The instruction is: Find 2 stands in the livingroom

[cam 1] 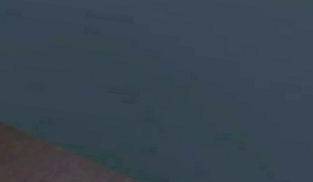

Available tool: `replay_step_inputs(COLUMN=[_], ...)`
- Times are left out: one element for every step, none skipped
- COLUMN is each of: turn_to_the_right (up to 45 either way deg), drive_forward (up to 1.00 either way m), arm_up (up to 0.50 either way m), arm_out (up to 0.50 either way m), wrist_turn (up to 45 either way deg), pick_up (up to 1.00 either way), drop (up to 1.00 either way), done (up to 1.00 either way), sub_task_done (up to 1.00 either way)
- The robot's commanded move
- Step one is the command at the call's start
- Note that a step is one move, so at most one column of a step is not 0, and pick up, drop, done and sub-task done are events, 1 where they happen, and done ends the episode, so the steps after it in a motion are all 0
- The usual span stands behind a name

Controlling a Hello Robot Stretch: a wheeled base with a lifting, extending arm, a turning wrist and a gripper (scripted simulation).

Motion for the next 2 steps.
replay_step_inputs(turn_to_the_right=[-45.0, -24.0], drive_forward=[0.0, 0.0], arm_up=[0.0, 0.0], arm_out=[0.0, 0.0], wrist_turn=[0.0, 0.0], pick_up=[0.0, 0.0], drop=[0.0, 0.0], done=[0.0, 0.0], sub_task_done=[0.0, 0.0])
